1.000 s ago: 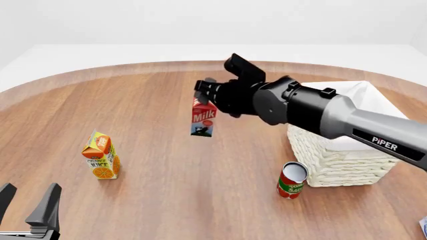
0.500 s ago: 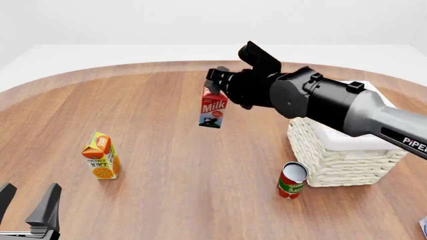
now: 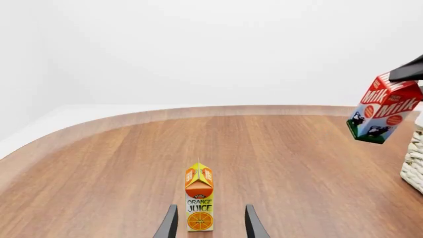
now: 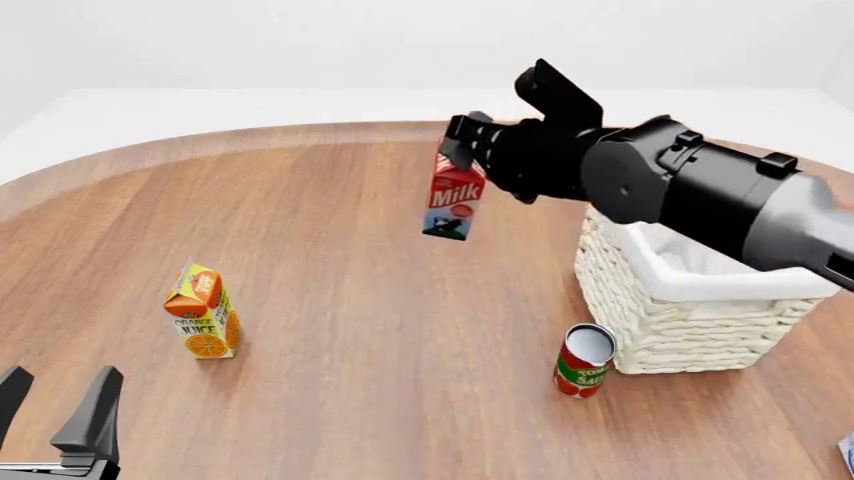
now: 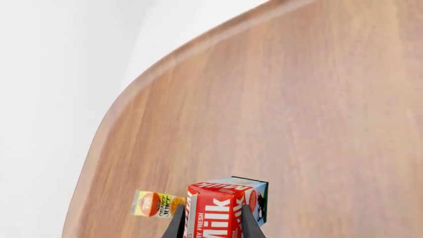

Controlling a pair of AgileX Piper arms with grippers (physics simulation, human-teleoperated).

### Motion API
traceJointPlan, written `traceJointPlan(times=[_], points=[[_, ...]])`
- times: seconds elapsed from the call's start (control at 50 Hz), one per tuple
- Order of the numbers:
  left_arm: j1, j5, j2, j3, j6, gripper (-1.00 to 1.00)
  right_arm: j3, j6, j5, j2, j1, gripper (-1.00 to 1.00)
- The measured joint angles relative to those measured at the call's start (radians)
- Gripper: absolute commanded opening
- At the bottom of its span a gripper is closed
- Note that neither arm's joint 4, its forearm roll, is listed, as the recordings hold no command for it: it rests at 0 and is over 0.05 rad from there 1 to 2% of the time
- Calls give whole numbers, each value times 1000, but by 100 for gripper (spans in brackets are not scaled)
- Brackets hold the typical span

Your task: Pick the milk and place it in the basket.

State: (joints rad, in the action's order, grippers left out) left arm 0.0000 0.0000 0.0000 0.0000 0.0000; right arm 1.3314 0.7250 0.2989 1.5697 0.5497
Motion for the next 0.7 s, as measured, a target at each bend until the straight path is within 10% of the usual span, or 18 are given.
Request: traceJointPlan(times=[0.7], points=[[0,0,0,0,0,100,-20,-43,64,-120,-118,-100]])
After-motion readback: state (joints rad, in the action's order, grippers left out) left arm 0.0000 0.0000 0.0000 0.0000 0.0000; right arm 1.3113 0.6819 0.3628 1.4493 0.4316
